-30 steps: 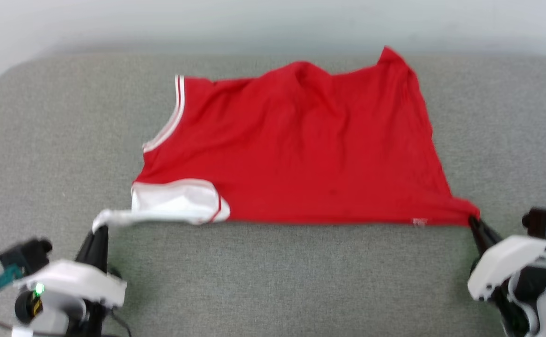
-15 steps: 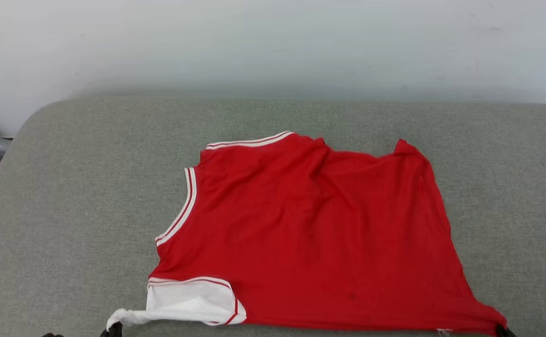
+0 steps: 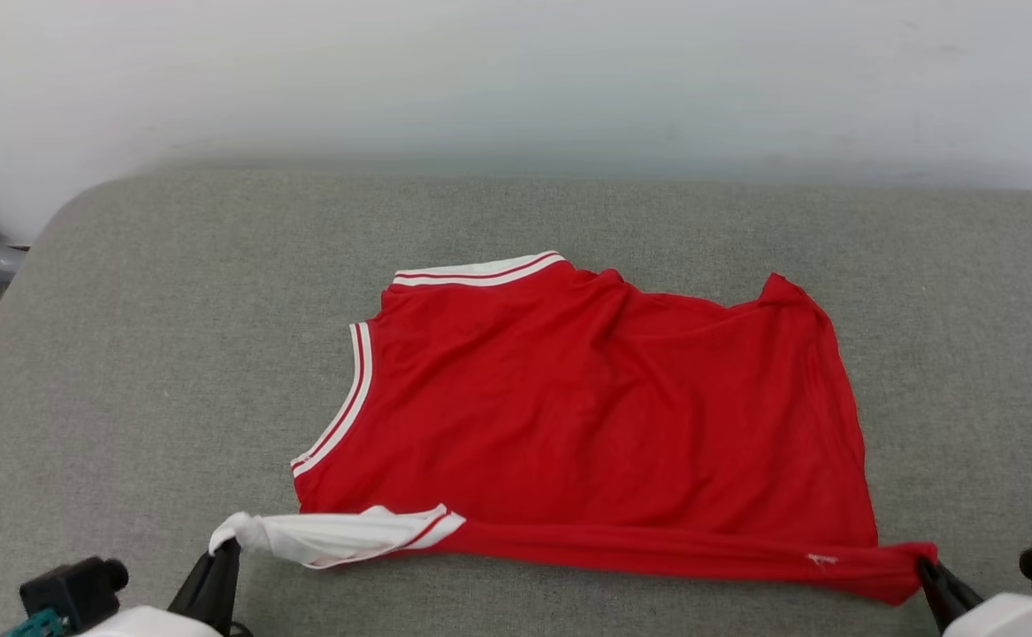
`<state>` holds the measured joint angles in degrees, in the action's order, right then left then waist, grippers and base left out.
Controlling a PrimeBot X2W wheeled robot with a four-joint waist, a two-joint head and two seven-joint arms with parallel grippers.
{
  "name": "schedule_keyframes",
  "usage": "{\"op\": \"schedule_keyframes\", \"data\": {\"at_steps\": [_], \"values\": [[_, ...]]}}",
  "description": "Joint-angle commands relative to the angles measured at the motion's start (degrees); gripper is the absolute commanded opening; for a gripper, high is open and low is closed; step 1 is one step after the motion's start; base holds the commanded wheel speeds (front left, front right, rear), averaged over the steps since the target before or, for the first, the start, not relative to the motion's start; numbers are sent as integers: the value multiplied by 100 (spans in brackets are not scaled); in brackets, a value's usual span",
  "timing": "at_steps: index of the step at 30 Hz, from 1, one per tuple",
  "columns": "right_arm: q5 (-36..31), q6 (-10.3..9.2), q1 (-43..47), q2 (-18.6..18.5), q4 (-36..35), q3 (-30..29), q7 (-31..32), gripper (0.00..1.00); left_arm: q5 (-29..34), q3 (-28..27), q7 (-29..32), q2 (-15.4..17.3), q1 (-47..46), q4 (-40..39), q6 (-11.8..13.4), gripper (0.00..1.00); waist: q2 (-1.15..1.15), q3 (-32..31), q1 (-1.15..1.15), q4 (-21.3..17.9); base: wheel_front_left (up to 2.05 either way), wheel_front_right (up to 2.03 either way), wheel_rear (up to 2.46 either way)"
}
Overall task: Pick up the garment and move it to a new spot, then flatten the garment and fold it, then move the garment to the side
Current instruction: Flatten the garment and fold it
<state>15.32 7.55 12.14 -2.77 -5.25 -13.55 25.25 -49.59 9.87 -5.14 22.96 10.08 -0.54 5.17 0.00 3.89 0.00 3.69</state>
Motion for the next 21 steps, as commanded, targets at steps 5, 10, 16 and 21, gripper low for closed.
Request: {"op": "schedule_keyframes", "data": {"at_steps": [5, 10, 16, 21], "values": [[-233, -10, -774, -20, 159, 194, -74, 0, 98, 154, 74, 58, -883, 374, -283, 0, 0, 399, 0, -32, 0, 0, 0], [-388, -10, -1427, -62, 459, 331, -116, 0, 149, 277, 35, -35, -1595, 862, -536, 0, 0, 816, 0, -48, 0, 0, 0], [-407, -10, -1895, -126, 883, 444, -215, 0, 124, 436, 62, -134, -2139, 1458, -812, 0, 0, 1160, 0, -48, 0, 0, 0], [-429, -10, -2218, -233, 1394, 542, -424, 0, 99, 621, 133, -235, -2486, 1954, -995, 0, 0, 1354, 0, -75, 0, 0, 0]]}}
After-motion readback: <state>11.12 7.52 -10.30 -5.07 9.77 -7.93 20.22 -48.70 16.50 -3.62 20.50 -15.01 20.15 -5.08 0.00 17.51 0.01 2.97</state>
